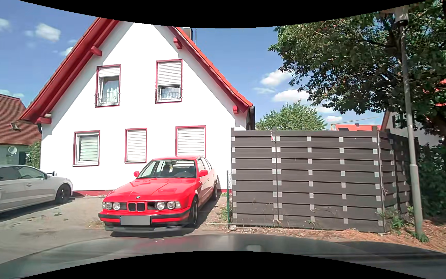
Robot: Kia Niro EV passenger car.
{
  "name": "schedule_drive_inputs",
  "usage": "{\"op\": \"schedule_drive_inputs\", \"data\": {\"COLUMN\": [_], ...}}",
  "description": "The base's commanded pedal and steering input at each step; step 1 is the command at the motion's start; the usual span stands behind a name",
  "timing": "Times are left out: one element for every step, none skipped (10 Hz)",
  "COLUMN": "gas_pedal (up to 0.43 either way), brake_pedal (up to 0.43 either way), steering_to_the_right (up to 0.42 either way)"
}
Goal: Follow the waypoints while adhering to traffic rules and regulations
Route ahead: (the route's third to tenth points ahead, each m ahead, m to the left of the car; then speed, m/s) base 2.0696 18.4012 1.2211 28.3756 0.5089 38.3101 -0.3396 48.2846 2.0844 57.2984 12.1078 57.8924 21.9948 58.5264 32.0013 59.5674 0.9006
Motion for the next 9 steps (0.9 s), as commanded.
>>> {"op": "schedule_drive_inputs", "data": {"gas_pedal": [0.0, 0.0, 0.008, 0.008, 0.008, 0.008, 0.008, 0.008, 0.008], "brake_pedal": [0.0, 0.0, 0.0, 0.0, 0.0, 0.0, 0.0, 0.0, 0.0], "steering_to_the_right": [-0.943, -0.947, -0.962, -0.971, -0.971, -0.972, -0.972, -0.972, -0.972]}}
